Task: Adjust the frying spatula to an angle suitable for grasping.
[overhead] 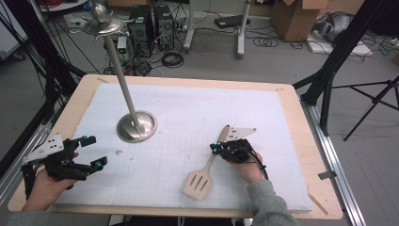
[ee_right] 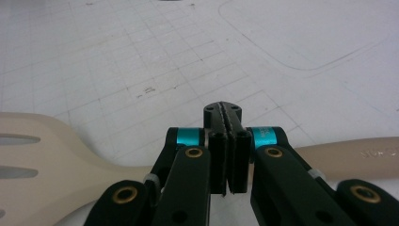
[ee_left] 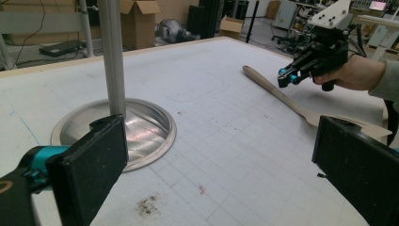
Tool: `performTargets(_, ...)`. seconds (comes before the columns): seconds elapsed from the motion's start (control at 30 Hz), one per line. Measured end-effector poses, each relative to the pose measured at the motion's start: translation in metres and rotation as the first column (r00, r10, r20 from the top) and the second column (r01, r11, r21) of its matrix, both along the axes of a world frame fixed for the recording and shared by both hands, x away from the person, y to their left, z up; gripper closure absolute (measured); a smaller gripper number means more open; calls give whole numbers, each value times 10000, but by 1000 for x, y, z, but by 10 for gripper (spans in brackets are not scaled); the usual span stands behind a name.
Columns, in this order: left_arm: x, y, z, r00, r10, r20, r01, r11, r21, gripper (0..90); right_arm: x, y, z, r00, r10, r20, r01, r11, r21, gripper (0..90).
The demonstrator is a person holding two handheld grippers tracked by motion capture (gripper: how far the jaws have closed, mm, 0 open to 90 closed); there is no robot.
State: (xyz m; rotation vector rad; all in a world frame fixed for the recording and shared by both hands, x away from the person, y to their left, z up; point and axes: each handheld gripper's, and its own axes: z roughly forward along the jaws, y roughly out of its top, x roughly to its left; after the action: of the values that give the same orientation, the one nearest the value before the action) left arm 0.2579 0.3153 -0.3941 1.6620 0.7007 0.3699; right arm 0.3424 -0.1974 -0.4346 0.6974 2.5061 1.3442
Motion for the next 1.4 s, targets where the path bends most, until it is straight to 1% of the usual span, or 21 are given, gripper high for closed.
performTargets(0.07,0,0,0,10000,23,0,-23,10000,10,44,1,1,-1,10000,30,-34,-30,10000,-21,897)
performTargets(0.1,0,1,0,10000,19,-8,-19,10000,24,44,3,3,-3,9998,47,-180,-50,9999,-123,897)
performTargets(0.13,-1,0,-1,10000,42,-35,-42,10000,-2,44,4,5,-4,9998,63,-192,-67,9998,-184,897)
performTargets(0.2,-1,1,-2,9999,60,-121,-59,9999,93,44,6,8,-5,9996,106,-271,-112,9997,-233,897)
performTargets(0.37,-1,1,-4,9998,78,-184,-74,9998,195,44,7,15,-7,9992,240,-306,-254,9986,-462,897)
performTargets(0.4,-2,1,-4,9998,91,-190,-87,9997,217,44,8,17,-9,9988,244,-428,-269,9978,-599,897)
performTargets(0.43,-2,2,-4,9998,90,-193,-85,9996,265,44,8,17,-9,9988,244,-428,-269,9978,-599,897)
performTargets(0.47,-2,2,-4,9998,91,-193,-85,9996,278,44,9,20,-12,9982,289,-521,-336,9953,-910,897)
performTargets(0.6,-2,3,-5,9997,111,-234,-104,9995,287,44,9,19,-11,9977,267,-628,-327,9949,-954,899)
performTargets(0.67,-2,3,-6,9995,118,-298,-108,9994,342,44,8,18,-10,9964,254,-803,-337,9941,-1036,900)
performTargets(0.73,-1,3,-6,9994,103,-324,-91,9993,368,44,8,18,-9,9961,209,-853,-301,9937,-1083,900)
performTargets(0.93,0,2,-8,9992,47,-401,-28,9990,452,45,5,15,-6,9962,139,-857,-245,9920,-1235,900)
performTargets(0.97,1,1,-9,9990,46,-455,-24,9989,464,44,5,15,-6,9967,124,-805,-222,9922,-1226,900)
performTargets(1.27,4,-2,-10,9986,-62,-526,91,9985,540,44,2,9,-6,9953,89,-966,-208,9922,-1231,900)
performTargets(1.33,5,-2,-10,9985,-61,-548,90,9986,525,44,0,6,-5,9937,66,-1115,-201,9925,-1208,900)
performTargets(1.4,6,-3,-10,9985,-61,-543,90,9986,529,44,-1,4,-6,9939,111,-1100,-240,9928,-1169,900)
